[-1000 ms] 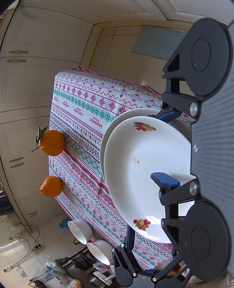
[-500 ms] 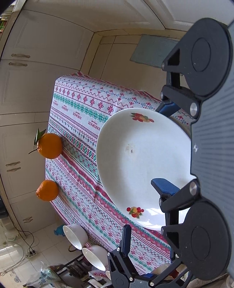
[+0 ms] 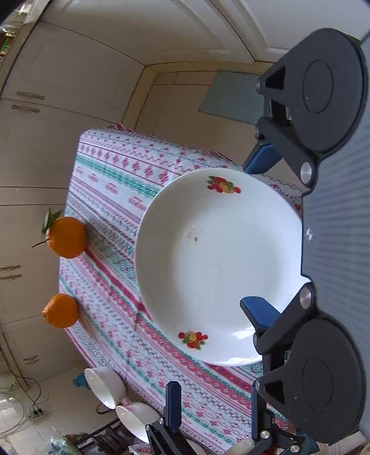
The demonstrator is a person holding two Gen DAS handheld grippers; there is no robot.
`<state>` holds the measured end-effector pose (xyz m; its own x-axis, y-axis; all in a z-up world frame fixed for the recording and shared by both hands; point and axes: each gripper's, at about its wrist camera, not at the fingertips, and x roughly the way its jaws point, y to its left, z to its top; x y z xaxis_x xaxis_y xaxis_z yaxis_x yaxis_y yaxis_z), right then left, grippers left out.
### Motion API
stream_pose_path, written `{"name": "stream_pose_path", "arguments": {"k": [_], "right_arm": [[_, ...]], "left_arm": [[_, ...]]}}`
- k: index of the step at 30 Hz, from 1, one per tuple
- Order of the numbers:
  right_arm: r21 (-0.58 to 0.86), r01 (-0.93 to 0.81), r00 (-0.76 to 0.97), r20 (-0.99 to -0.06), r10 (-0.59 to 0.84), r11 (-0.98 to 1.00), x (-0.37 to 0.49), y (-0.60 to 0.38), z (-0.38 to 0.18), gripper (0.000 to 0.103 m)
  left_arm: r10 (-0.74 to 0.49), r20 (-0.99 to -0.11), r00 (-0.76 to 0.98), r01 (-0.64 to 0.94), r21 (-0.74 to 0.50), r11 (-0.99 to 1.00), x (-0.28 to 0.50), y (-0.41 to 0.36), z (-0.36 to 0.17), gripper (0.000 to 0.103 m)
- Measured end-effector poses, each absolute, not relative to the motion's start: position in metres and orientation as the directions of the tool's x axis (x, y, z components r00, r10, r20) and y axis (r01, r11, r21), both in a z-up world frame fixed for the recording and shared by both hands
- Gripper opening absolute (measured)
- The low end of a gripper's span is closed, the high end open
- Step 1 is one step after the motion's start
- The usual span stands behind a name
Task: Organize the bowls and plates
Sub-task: 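Lower the held plate onto the plate stack and open the right gripper, then move the right gripper to a white bowl rim and close it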
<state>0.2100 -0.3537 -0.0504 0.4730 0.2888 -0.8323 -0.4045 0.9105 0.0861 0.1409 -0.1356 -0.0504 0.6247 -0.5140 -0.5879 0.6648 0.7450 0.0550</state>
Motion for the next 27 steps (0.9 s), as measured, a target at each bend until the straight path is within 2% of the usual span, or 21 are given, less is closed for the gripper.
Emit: {"name": "stream_pose_path", "arguments": {"k": [2, 14, 20, 27], "right_arm": [[0.079, -0.404, 0.503, -0.813, 0.294, 0.911, 0.205, -0.348, -0.043, 0.103], [-0.009, -0.406, 0.697, -0.650, 0.303, 0.914, 0.162, -0.271, -0.003, 0.103], [-0.051, -0.475, 0.694, -0.635, 0.339, 0.879, 0.146, -0.214, 0.000, 0.103], [-0.048, -0.557, 0.675, -0.608, 0.418, 0.829, 0.128, -0.157, -0.001, 0.103]], "left_arm": [[-0.512, -0.578, 0.636, 0.660, 0.063, 0.748, 0.139, -0.133, -0.048, 0.092], [-0.428, -0.530, 0.732, 0.549, 0.086, 0.831, 0.117, -0.082, -0.028, 0.093], [-0.360, -0.514, 0.779, 0.473, 0.104, 0.875, 0.093, -0.035, -0.022, 0.097], [-0.260, -0.511, 0.819, 0.372, 0.130, 0.919, 0.064, 0.020, -0.021, 0.097]]}}
